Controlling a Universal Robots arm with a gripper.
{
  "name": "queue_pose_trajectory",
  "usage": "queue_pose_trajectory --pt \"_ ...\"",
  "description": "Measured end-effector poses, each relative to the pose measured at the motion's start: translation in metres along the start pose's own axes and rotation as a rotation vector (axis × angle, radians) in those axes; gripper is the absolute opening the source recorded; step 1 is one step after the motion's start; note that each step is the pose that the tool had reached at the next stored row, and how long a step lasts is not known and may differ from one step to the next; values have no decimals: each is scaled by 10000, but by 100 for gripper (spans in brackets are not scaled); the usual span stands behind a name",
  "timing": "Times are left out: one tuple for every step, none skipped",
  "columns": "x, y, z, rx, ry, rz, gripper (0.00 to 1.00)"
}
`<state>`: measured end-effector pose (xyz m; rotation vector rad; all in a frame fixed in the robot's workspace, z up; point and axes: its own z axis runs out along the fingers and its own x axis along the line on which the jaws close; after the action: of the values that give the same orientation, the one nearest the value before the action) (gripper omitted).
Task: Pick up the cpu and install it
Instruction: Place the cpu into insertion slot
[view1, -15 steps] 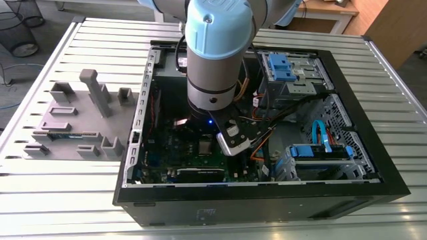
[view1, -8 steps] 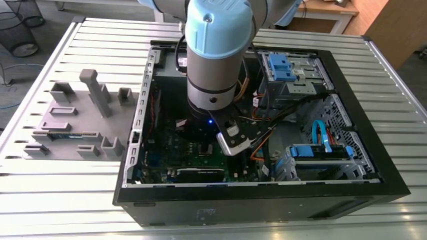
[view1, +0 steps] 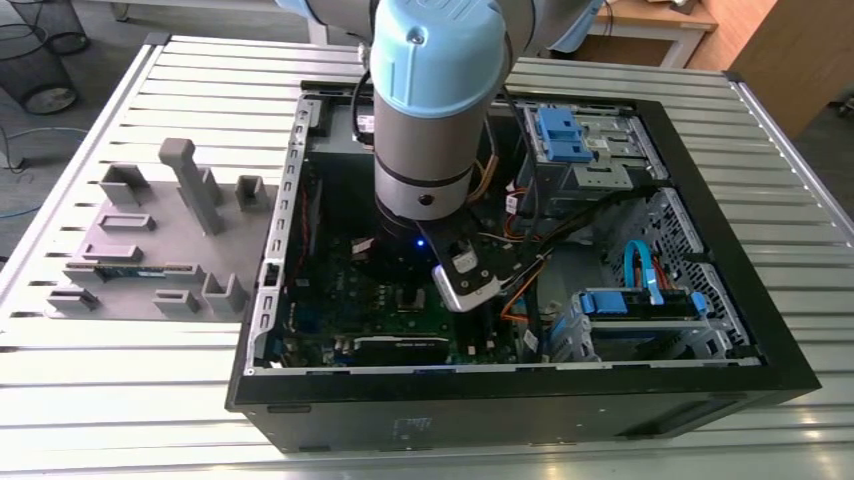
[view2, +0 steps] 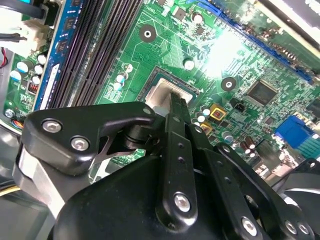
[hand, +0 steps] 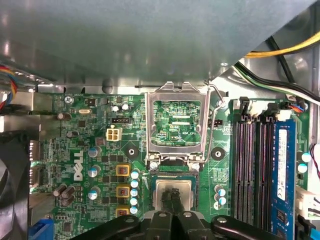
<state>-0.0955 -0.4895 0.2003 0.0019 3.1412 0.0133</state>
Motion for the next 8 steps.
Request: queue_pose_trajectory --pt "0 0 3 0 -1 73 11" --pt "0 0 7 -1 -1 108 11" --pt "0 0 12 0 -1 129 11" --pt "0 0 16 2 -1 145 11" --pt "-1 0 21 1 -1 155 11" --pt "-1 0 26 2 -2 158 11" --pt "-1 0 30 2 -1 159 11" --pt "-1 0 33 3 -1 159 11"
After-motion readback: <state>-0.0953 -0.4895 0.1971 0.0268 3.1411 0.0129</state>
